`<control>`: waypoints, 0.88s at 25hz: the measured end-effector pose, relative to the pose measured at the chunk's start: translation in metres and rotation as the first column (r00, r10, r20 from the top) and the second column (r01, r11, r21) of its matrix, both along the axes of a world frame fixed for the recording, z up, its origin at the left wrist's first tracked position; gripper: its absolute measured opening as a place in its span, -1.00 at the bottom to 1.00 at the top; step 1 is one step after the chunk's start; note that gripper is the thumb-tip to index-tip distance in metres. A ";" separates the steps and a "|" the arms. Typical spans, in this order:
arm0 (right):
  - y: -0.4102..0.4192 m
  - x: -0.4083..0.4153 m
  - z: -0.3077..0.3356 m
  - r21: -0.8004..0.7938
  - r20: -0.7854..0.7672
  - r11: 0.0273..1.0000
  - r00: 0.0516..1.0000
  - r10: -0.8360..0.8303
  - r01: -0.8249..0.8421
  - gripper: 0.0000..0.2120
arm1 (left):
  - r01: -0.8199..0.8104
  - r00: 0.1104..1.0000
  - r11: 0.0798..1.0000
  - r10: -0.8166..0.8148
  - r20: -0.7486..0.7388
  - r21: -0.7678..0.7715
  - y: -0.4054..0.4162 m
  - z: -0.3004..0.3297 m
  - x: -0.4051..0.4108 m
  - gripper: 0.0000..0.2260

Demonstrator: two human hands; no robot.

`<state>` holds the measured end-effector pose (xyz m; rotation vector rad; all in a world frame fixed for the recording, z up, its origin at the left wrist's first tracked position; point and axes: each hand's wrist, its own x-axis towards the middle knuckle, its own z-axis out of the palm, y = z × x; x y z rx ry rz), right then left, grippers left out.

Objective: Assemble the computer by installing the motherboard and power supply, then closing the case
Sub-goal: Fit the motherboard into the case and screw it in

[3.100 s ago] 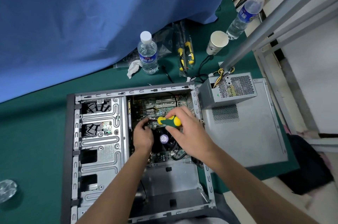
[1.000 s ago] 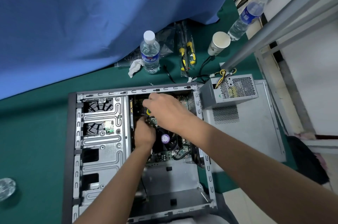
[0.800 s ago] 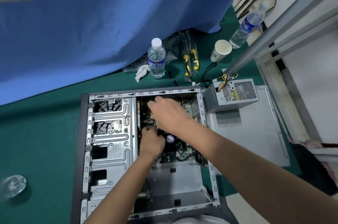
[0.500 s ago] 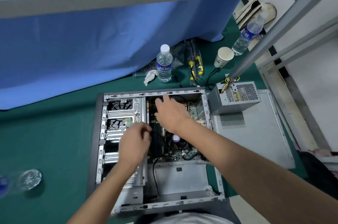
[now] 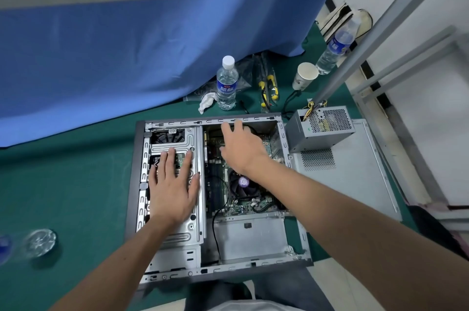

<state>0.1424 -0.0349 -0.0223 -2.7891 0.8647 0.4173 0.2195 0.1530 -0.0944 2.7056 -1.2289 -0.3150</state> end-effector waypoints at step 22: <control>-0.017 -0.005 0.021 0.196 -0.078 0.961 0.974 0.212 -0.193 -0.62 | -0.014 0.997 0.999 0.017 0.075 -0.041 0.001 -0.013 0.004 -0.45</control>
